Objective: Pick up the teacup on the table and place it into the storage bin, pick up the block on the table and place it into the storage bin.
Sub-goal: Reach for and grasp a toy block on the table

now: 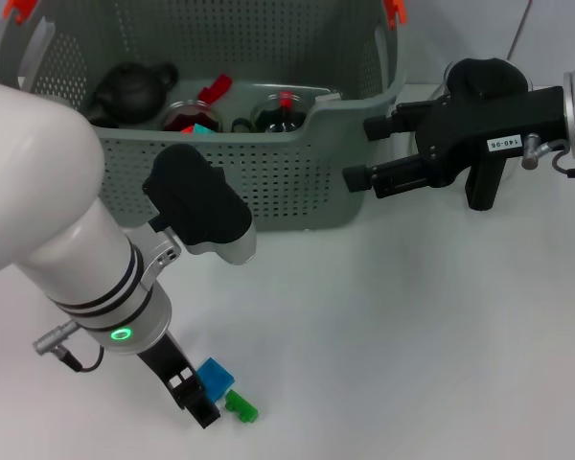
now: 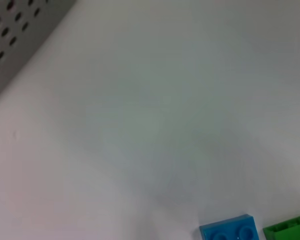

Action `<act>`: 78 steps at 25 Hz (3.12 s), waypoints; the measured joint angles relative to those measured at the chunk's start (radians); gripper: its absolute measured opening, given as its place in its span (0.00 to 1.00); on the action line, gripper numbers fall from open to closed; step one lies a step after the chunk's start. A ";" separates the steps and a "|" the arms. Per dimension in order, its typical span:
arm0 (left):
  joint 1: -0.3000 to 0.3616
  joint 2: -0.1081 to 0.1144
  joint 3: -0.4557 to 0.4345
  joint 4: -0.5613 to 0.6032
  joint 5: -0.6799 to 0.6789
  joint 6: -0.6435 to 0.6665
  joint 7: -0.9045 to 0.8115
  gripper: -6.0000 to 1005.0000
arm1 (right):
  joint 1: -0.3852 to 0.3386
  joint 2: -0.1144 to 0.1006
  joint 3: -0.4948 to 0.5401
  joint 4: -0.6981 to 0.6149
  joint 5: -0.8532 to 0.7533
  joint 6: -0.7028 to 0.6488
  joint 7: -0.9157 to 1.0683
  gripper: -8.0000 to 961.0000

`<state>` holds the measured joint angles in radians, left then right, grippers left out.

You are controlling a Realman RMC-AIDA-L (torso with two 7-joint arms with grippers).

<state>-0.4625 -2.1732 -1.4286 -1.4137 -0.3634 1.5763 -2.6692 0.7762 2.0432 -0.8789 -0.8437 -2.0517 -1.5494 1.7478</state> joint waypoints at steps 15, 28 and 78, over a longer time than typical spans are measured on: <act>-0.005 -0.002 0.009 -0.007 -0.005 -0.005 -0.019 0.92 | 0.000 0.000 0.000 0.000 0.001 0.000 -0.002 0.97; -0.010 -0.002 0.023 0.001 -0.007 -0.006 -0.025 0.75 | -0.002 0.000 0.000 0.000 0.001 0.000 -0.004 0.97; -0.034 -0.003 0.065 0.020 -0.015 -0.010 -0.055 0.52 | -0.011 -0.002 0.000 0.000 0.010 -0.001 -0.014 0.97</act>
<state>-0.4970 -2.1767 -1.3632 -1.3939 -0.3781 1.5661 -2.7247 0.7650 2.0417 -0.8790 -0.8437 -2.0415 -1.5506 1.7342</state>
